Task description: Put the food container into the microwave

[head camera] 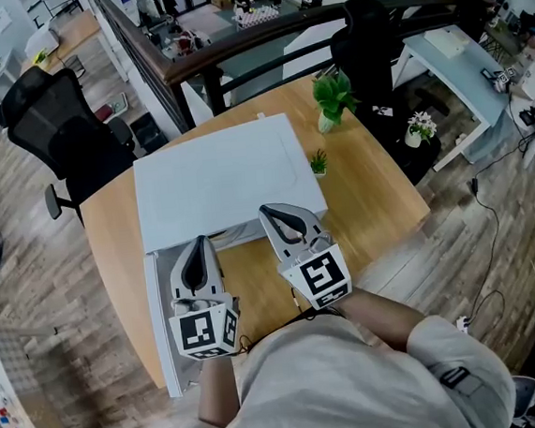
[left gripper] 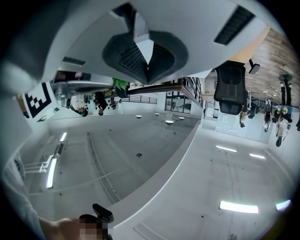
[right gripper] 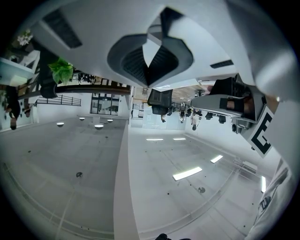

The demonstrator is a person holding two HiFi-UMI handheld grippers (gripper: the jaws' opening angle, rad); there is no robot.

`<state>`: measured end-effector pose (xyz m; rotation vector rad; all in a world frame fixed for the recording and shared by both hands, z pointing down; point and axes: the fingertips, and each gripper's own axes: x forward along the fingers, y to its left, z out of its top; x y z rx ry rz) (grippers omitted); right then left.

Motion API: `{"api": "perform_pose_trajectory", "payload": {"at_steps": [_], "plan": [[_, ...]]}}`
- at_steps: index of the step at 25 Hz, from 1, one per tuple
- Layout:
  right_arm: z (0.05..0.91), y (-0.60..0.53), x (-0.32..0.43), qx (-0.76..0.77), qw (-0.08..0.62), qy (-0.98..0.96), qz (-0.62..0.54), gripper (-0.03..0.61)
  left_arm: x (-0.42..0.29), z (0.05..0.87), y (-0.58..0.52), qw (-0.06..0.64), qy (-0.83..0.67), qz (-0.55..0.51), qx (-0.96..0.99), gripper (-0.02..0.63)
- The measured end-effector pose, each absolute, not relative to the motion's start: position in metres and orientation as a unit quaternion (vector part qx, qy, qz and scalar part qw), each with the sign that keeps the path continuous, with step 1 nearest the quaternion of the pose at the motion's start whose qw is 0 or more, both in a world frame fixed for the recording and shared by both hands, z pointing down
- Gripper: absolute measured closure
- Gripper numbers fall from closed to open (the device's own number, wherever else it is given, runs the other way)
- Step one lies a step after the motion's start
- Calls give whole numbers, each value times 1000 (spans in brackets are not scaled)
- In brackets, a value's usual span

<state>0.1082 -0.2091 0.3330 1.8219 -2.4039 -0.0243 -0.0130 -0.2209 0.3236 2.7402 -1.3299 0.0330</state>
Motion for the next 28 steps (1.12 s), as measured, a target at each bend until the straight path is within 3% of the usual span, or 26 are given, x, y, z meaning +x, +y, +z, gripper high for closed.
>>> {"api": "perform_pose_trajectory", "payload": {"at_steps": [28], "plan": [[333, -206, 114, 600, 55, -798, 3, 575, -9, 330, -216, 54, -439, 17, 897, 601]]}}
